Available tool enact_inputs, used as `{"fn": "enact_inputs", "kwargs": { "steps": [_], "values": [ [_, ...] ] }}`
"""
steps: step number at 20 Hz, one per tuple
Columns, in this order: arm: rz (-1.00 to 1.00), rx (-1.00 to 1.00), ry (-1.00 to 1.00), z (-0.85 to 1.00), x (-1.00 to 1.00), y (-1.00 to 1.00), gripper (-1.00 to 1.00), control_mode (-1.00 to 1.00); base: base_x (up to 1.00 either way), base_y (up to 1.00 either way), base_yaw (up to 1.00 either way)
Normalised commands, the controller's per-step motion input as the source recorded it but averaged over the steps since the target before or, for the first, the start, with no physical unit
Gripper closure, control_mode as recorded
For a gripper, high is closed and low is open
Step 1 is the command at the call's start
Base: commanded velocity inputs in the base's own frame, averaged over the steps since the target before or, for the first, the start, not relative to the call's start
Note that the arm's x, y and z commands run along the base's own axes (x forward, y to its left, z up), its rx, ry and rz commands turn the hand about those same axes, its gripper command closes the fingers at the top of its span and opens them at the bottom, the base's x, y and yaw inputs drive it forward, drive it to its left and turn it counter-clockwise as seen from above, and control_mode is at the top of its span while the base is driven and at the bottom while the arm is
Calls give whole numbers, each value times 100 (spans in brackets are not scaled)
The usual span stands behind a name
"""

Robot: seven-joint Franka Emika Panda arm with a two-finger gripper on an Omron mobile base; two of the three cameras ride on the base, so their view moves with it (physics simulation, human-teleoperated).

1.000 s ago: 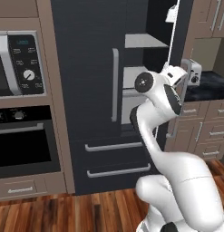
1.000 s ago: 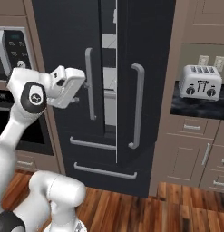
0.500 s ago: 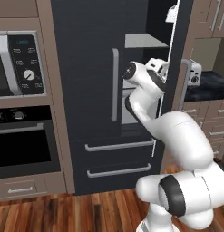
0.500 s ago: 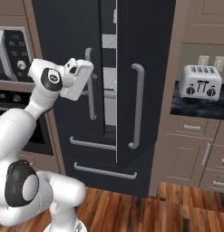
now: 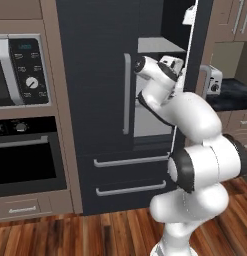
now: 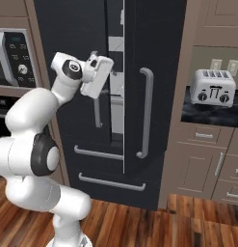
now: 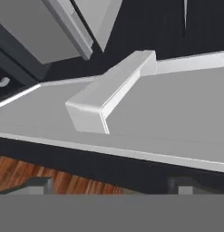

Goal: Place one of the steaks on the plate and the other in the bowl. Then place the bowl in the fridge.

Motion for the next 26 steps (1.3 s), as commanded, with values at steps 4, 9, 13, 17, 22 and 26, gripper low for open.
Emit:
{"fn": "enact_inputs", "kwargs": {
  "steps": [4, 9, 13, 17, 22, 26],
  "values": [
    [0, -7, 13, -4, 53, -68, -100, -100, 0, 0, 0],
    [-3, -5, 8, -16, -7, -90, -100, -100, 0, 0, 0],
    [-12, 0, 1, -20, -84, -100, -100, -100, 0, 0, 0],
    [-16, 0, 0, -22, -91, -100, -100, -100, 0, 0, 0],
    [-14, 0, 0, -6, -31, -100, -100, -100, 0, 0, 0],
    [0, -2, -4, 8, -39, -56, -100, -100, 0, 0, 0]
  ]
}}
